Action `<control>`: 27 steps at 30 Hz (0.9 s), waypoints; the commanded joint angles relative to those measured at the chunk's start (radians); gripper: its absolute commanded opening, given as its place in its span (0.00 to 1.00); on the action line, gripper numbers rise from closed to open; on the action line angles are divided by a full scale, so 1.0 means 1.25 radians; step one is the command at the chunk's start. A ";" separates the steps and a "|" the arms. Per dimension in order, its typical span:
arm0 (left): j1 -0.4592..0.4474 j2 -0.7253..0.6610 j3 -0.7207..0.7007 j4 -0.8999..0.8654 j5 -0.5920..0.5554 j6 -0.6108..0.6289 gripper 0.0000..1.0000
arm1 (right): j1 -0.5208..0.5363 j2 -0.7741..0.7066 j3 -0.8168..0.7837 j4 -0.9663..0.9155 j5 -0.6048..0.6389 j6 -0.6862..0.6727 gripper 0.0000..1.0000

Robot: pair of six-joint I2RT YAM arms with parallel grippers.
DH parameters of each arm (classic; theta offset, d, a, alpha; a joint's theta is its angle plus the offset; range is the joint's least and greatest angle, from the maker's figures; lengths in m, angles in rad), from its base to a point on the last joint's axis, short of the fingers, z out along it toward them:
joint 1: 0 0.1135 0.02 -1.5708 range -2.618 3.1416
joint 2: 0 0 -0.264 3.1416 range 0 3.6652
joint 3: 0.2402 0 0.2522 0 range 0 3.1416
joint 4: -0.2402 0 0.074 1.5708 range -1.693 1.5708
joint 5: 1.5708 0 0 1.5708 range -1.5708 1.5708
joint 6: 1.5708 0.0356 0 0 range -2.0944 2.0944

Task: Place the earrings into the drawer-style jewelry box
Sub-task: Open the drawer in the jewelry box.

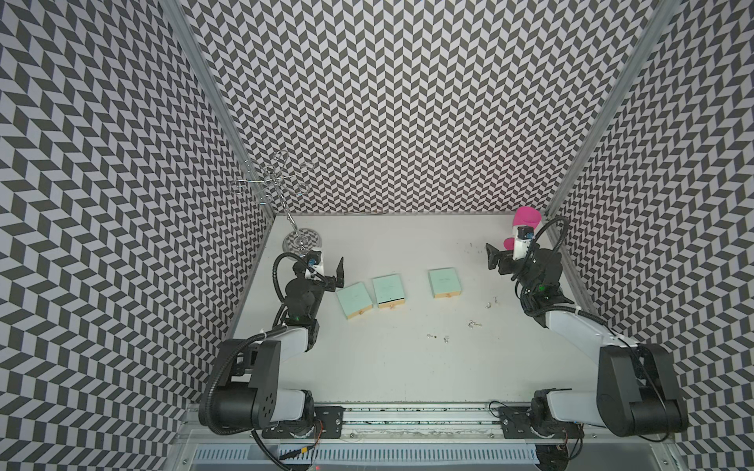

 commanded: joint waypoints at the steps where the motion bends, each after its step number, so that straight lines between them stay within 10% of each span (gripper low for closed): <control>1: -0.001 -0.062 0.050 -0.159 0.047 0.056 1.00 | 0.006 -0.032 0.044 -0.183 -0.086 0.080 0.97; 8: -0.005 -0.142 0.253 -0.617 0.340 0.348 0.95 | 0.008 -0.009 0.080 -0.309 -0.305 0.211 0.60; 13: -0.014 -0.113 0.405 -0.781 0.329 0.379 0.97 | 0.014 0.057 0.084 -0.337 -0.343 0.355 0.74; 27: -0.088 0.036 0.523 -0.771 0.231 0.394 0.95 | 0.060 0.326 0.344 -0.573 -0.282 0.257 0.55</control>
